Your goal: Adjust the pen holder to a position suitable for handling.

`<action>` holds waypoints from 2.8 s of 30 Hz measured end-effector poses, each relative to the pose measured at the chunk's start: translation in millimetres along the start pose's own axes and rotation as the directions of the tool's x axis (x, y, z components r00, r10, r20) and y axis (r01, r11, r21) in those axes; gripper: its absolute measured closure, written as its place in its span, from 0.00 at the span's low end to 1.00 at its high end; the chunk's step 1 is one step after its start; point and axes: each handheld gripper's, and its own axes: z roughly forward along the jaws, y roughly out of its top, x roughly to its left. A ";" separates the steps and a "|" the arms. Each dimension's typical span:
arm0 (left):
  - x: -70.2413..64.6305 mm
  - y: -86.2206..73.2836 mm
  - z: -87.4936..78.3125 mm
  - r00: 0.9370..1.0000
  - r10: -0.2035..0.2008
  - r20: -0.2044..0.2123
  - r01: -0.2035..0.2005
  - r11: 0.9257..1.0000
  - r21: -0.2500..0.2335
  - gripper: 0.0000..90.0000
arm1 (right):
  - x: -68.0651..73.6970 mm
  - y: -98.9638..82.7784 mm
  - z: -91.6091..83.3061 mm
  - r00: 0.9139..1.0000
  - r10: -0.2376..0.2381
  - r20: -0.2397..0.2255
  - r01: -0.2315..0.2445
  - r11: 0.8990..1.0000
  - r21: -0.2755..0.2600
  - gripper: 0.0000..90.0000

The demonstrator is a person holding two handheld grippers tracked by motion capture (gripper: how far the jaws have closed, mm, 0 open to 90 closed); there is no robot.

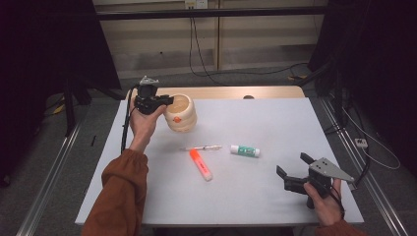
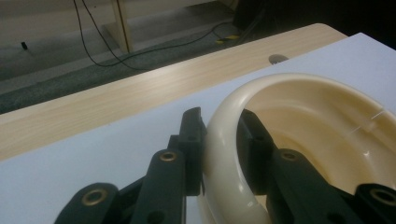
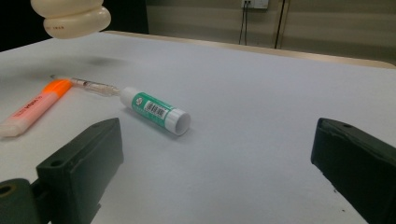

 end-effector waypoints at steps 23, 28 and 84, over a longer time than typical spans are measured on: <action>-56.7 -18.7 -34.5 0.997 0.044 0.066 -0.044 0.999 -0.004 0.83 | 0.2 -0.1 0.2 1.000 0.001 0.000 -0.001 1.000 0.002 0.02; -73.6 -25.7 -41.6 0.995 0.060 0.086 -0.059 0.998 -0.012 0.84 | 0.6 0.0 0.4 1.000 -0.001 -0.003 0.001 1.000 0.002 0.02; -185.9 -77.0 5.3 0.972 0.111 0.208 -0.132 0.987 0.091 0.82 | 1.4 0.4 0.4 1.000 -0.007 -0.013 0.007 1.000 -0.002 0.02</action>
